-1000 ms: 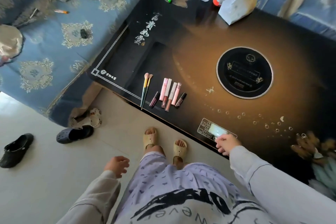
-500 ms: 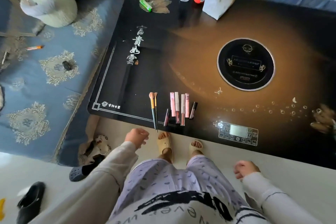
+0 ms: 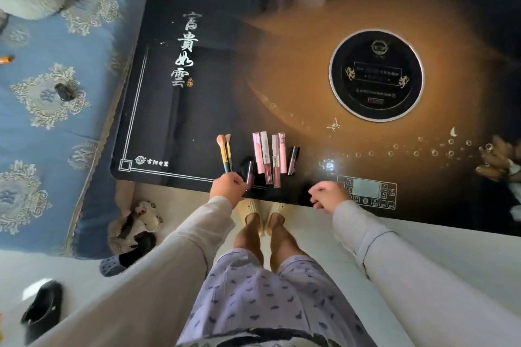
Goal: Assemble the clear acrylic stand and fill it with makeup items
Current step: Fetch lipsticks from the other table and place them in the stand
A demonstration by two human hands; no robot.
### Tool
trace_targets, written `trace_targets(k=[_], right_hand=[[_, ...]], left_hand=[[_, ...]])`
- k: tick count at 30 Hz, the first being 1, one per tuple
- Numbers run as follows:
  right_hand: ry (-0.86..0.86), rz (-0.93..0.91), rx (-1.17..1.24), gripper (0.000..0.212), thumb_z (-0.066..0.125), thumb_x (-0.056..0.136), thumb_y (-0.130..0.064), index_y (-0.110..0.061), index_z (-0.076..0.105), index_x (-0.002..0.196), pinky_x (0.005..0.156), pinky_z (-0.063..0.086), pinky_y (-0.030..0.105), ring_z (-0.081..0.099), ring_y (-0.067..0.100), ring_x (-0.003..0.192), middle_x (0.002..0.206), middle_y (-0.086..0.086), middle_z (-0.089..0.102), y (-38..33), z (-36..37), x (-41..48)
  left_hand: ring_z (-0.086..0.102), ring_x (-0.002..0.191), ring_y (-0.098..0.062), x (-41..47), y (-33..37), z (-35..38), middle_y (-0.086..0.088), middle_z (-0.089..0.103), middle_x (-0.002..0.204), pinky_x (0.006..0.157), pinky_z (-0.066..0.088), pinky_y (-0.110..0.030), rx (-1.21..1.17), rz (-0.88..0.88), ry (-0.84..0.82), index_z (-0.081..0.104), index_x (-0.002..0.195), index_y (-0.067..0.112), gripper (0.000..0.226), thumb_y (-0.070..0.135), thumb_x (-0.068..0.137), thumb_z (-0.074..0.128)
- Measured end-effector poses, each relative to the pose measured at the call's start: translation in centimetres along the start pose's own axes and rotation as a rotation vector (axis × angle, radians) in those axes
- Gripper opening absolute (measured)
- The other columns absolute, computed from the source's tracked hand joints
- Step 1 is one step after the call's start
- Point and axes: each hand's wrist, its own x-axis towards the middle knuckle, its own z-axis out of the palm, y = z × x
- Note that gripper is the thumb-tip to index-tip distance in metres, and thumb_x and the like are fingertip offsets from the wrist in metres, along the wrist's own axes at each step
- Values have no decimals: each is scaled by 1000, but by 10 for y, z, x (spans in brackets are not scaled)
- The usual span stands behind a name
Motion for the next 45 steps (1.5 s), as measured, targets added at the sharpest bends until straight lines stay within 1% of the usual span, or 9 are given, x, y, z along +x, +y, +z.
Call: trace_targets(k=[8,11,14,19,22,28,34,38,45], right_hand=[[70,-222,-91,22,48,89,-8,-2,68,93,50,43,22,52,21,54,77,7,60,-58,14,31],[32,-239,-148,21,51,88,-10,-4,69,97,67,53,35,55,26,73,84,12,62,-62,25,39],[23,-220,-172,17,54,88,-14,-9,64,101,82,56,42,61,29,84,93,12,64,-61,34,43],[159,-330,-423,41,53,89,-24,-13,45,127,79,51,37,63,33,96,101,13,66,-65,44,45],[242,-346,-559,34,50,92,-34,-7,53,111,68,46,32,64,33,94,105,16,66,-69,47,48],[253,-278,-569,34,47,93,-34,-4,62,98,67,42,32,63,33,96,120,18,60,-76,48,58],[209,-196,-421,34,51,90,-33,-2,64,98,69,44,32,63,33,96,104,16,66,-78,47,57],[121,-216,-329,25,57,86,-35,-11,62,86,65,40,28,54,25,75,75,4,56,-68,31,40],[66,-191,-201,12,61,82,-18,-11,54,76,60,40,25,54,24,75,76,8,57,-1,-18,-2]], left_hand=[[64,94,-29,33,39,16,-11,68,106,84,50,-32,-24,80,176,63,107,11,24,20,88,53],[64,94,-31,41,47,24,-13,68,105,83,50,-32,10,96,119,62,108,14,24,20,87,53],[63,95,-33,46,52,30,-13,67,105,83,52,-36,75,88,118,60,106,13,23,22,86,55],[65,90,-35,54,58,37,-14,68,98,71,50,-34,225,132,196,57,100,7,25,27,86,57],[64,92,-35,57,62,39,-15,67,100,66,42,-32,288,123,212,58,99,6,23,26,87,57],[62,96,-37,64,67,43,-17,64,105,76,50,-38,318,78,192,60,102,5,25,25,88,55],[62,92,-34,61,72,38,-16,64,100,75,49,-38,281,80,127,62,101,5,22,21,88,54],[59,74,-26,44,64,27,-10,62,85,74,53,-34,170,127,84,58,82,13,14,25,87,53],[57,69,-17,-14,-2,-5,-4,59,78,75,50,-31,-60,86,99,59,89,10,12,21,88,54]])
